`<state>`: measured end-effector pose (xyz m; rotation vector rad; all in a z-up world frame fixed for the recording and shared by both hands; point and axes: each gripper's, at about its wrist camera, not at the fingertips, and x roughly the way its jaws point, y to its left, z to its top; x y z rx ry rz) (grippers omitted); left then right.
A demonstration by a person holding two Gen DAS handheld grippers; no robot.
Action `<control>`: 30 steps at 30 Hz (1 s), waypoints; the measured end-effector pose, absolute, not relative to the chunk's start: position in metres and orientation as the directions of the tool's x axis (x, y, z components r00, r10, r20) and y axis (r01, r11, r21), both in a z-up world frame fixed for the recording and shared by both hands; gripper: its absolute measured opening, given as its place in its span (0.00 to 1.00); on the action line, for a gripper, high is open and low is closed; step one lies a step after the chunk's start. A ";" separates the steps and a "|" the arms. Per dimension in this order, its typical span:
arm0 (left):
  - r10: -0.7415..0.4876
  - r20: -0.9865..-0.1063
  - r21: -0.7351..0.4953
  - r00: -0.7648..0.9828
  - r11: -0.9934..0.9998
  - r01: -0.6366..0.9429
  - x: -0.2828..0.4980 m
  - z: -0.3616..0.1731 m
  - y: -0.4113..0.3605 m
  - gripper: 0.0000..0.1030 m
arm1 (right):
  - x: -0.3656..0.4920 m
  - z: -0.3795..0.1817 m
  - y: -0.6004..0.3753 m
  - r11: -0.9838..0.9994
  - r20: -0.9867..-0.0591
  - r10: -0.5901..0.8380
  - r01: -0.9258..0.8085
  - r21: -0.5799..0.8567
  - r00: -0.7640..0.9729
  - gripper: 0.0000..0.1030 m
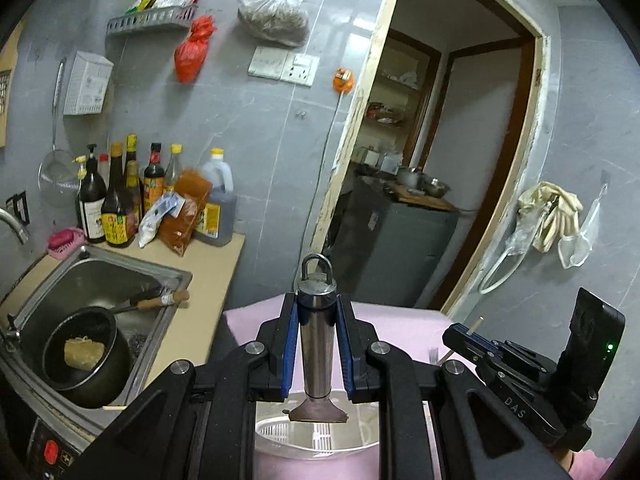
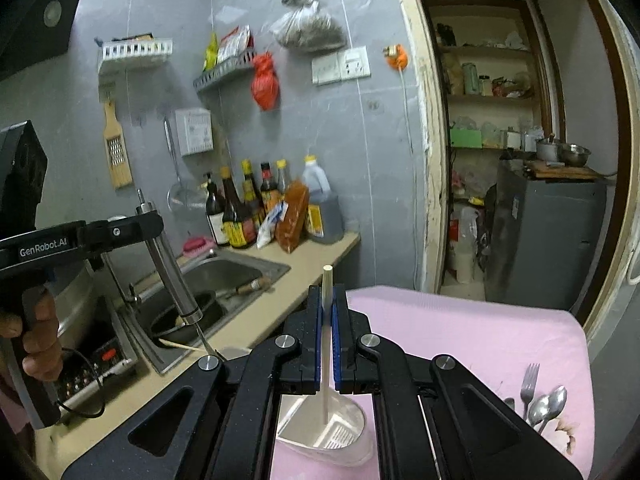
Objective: Organize utensils
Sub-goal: 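Carry the sharpener rod and chopstick over the white caddy with both tools, then lower both held items into the caddy and open both tools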
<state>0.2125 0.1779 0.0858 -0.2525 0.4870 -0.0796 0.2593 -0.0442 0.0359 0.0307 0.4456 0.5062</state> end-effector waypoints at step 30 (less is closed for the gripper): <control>-0.194 -0.490 -0.121 0.850 0.981 0.154 0.243 0.057 0.177 0.17 | 0.274 0.013 -0.043 0.874 -0.436 0.478 -0.459 0.156 0.762 0.04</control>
